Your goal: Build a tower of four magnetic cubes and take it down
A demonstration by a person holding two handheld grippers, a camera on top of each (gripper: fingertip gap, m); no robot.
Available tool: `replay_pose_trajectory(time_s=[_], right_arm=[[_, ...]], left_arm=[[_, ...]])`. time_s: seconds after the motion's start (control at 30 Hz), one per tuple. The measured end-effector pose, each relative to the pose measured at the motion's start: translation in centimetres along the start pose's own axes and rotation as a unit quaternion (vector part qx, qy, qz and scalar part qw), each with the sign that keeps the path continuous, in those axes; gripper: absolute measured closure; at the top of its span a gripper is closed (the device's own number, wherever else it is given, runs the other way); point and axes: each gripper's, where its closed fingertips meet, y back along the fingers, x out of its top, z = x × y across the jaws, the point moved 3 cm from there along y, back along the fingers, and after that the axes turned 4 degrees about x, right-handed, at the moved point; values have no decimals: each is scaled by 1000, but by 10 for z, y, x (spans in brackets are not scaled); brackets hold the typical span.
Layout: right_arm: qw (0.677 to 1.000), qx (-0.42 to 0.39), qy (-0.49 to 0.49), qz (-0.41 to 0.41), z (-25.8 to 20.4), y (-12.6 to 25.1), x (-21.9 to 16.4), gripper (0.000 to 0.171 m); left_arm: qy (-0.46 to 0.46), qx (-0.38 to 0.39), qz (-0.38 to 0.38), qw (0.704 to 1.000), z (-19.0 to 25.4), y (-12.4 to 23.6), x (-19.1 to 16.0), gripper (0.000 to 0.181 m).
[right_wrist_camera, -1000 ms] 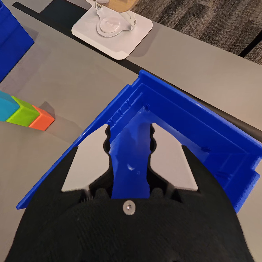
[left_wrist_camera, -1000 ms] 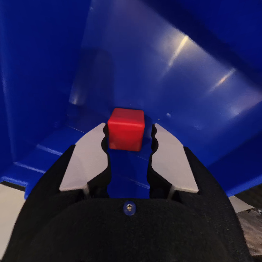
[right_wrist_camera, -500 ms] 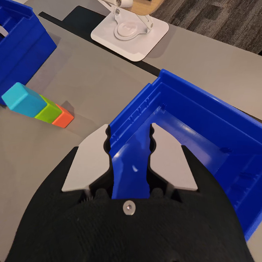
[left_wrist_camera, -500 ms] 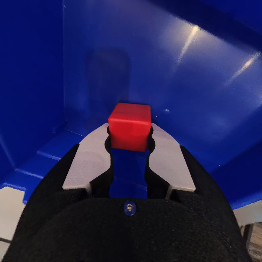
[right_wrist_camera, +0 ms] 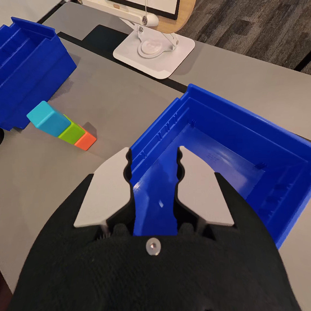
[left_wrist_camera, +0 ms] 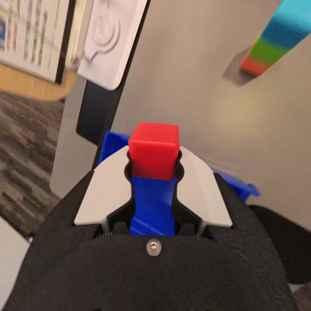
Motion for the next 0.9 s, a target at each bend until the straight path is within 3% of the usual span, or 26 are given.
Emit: replay_pose_trajectory(time_s=[0.13,0.3,0.9], right_arm=[[1000,28,3,1,-8,-4,1,119],[999,48,14,7,-20,-4,6,119],[997,72,18,-23,-27,-15,0,119]], left_arm=[[-29,-95,26,995,62,0,66,132],[-113,-97,10,989,100,-11,106,132],[-191,-145,-30,970,138,-41,126,133]])
